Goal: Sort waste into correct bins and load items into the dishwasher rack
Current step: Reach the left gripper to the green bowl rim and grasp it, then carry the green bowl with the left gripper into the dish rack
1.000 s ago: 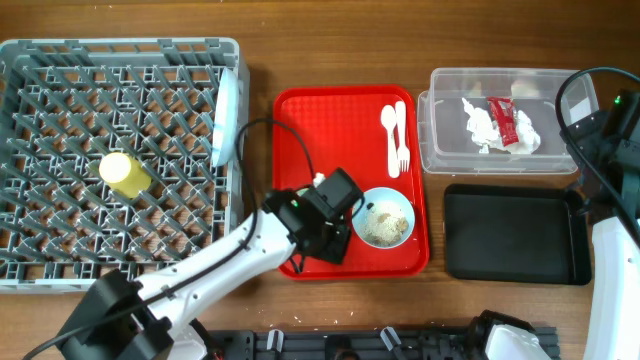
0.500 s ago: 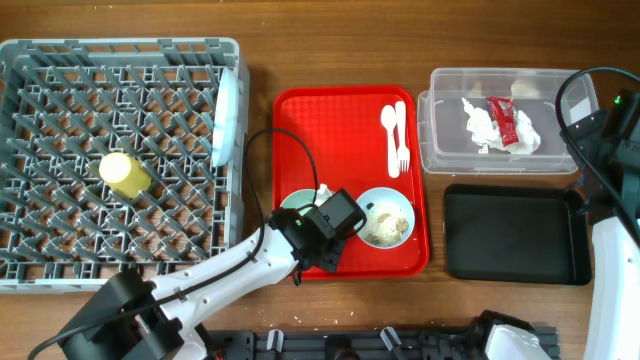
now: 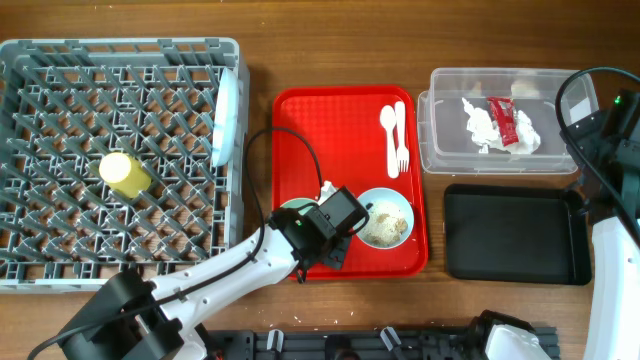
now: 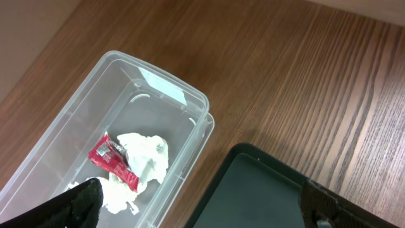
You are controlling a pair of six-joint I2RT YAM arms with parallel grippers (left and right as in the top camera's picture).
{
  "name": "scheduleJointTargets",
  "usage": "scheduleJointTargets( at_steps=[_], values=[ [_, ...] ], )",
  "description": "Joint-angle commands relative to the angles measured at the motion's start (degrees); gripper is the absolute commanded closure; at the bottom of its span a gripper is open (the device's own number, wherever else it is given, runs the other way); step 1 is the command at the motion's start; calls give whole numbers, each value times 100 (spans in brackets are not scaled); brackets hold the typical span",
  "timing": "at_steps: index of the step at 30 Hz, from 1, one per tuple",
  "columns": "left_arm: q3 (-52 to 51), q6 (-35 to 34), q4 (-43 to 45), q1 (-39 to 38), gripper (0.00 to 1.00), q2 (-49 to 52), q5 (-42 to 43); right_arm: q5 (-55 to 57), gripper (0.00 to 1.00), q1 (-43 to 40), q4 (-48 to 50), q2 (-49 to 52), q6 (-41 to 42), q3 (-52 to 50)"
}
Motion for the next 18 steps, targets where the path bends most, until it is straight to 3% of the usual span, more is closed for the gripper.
scheduleJointTargets(
  at_steps=[1, 4, 10, 14, 18],
  values=[
    [229, -125, -63, 2, 96, -258, 118, 9, 0, -20, 11, 13, 66, -9],
    [632, -122, -455, 168, 96, -979, 116, 9, 0, -20, 11, 13, 63, -9],
    [728, -122, -673, 1547, 96, -3119, 675, 9, 0, -20, 11, 13, 66, -9],
    [748, -120, -409, 3228, 96, -4457, 848, 9, 0, -20, 11, 13, 63, -9],
    [748, -122, 417, 4660, 96, -4889, 1257, 9, 0, -20, 11, 13, 66, -9]
  ],
)
